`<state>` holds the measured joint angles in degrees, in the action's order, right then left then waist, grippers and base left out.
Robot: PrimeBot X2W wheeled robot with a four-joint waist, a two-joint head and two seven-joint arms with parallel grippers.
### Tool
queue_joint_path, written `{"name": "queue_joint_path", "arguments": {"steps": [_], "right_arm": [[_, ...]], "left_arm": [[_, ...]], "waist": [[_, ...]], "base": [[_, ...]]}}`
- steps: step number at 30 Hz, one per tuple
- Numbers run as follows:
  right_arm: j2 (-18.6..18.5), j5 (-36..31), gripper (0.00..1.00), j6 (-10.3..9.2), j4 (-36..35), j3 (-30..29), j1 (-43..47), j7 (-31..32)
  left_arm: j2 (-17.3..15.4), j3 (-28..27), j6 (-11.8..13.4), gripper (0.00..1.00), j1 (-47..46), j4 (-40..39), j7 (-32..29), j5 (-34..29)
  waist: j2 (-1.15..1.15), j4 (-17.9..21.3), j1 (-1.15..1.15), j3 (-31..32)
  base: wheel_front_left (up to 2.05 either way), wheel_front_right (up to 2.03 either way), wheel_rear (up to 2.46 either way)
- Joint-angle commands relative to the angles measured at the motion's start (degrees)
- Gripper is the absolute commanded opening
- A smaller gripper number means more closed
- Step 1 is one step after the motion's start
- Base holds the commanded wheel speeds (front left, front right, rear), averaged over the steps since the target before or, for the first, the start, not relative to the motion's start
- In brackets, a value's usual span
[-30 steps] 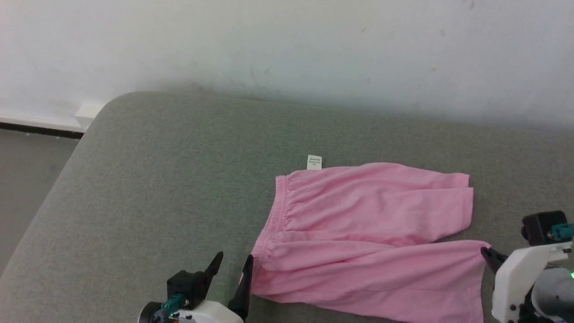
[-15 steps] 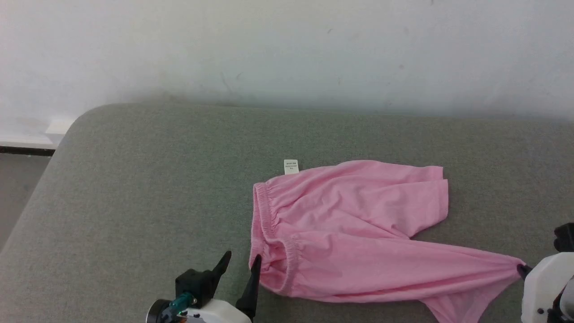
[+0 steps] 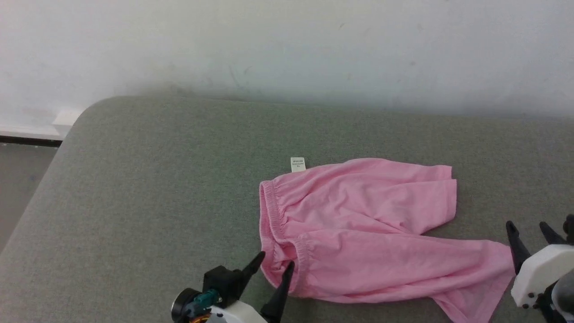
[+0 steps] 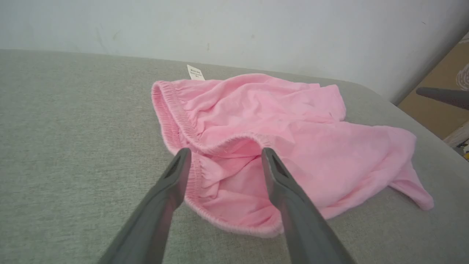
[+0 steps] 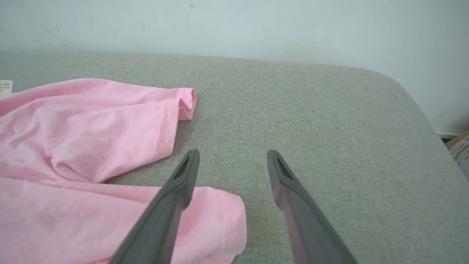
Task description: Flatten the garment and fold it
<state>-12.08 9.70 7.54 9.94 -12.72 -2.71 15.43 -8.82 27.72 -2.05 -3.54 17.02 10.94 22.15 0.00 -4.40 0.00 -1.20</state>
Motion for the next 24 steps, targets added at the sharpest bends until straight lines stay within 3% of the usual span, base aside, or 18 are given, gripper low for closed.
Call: {"name": "queue_joint_path", "arguments": {"steps": [1, 8, 13, 18, 19, 20, 21, 24], "right_arm": [[1.3, 0.4, 1.0, -0.05, -1.9, 0.1, 2.8, -2.2], [5.0, 1.5, 1.0, -0.05, -7.8, -1.1, 9.6, -4.4], [5.3, 4.5, 1.0, -0.05, -11.7, 2.6, 15.6, -0.4], [5.0, 6.8, 1.0, -0.05, -13.6, 3.0, 18.3, 5.0], [4.9, 7.0, 1.0, -0.05, -14.0, 3.0, 18.5, 5.8], [4.9, 7.0, 1.0, -0.05, -14.3, 2.9, 18.5, 6.4], [5.0, 7.1, 1.0, -0.05, -14.6, 2.8, 18.5, 6.9], [5.1, 6.8, 1.0, -0.05, -15.3, 1.9, 18.3, 7.6]], "left_arm": [[-0.9, 1.5, -1.4, 1.0, 0.2, -1.1, -2.2, -0.2], [-4.1, 5.5, -3.5, 1.0, 0.6, -4.1, -11.7, 0.4], [-6.2, 5.7, -3.2, 1.0, 0.8, -6.0, -15.3, 0.5], [-6.2, 5.3, -2.6, 1.0, 0.6, -6.3, -15.4, 1.0], [-6.1, 5.3, -2.7, 0.73, 0.5, -6.1, -15.4, 1.2], [-6.0, 5.5, -2.7, 0.26, 0.4, -5.8, -15.6, 1.4], [-5.9, 5.7, -2.9, 0.0, 0.2, -5.5, -15.8, 1.6], [-5.8, 6.0, -3.2, 0.0, -0.3, -5.1, -15.6, 1.9]], "waist": [[0.0, 1.4, 0.0, -0.1], [0.0, 4.2, 0.0, -0.9], [0.0, 5.9, 0.0, -1.8], [0.0, 6.6, 0.0, -2.7], [0.0, 6.6, 0.0, -2.9], [0.0, 6.5, 0.0, -3.0], [0.0, 6.5, 0.0, -3.2], [0.0, 6.0, 0.0, -3.3]], "base": [[0.0, 0.0, 0.0], [0.0, 0.0, 0.0], [0.0, 0.0, 0.0], [0.0, 0.0, 0.0], [0.0, 0.0, 0.0], [0.0, 0.0, 0.0], [0.0, 0.0, 0.0], [0.0, 0.0, 0.0]]}}
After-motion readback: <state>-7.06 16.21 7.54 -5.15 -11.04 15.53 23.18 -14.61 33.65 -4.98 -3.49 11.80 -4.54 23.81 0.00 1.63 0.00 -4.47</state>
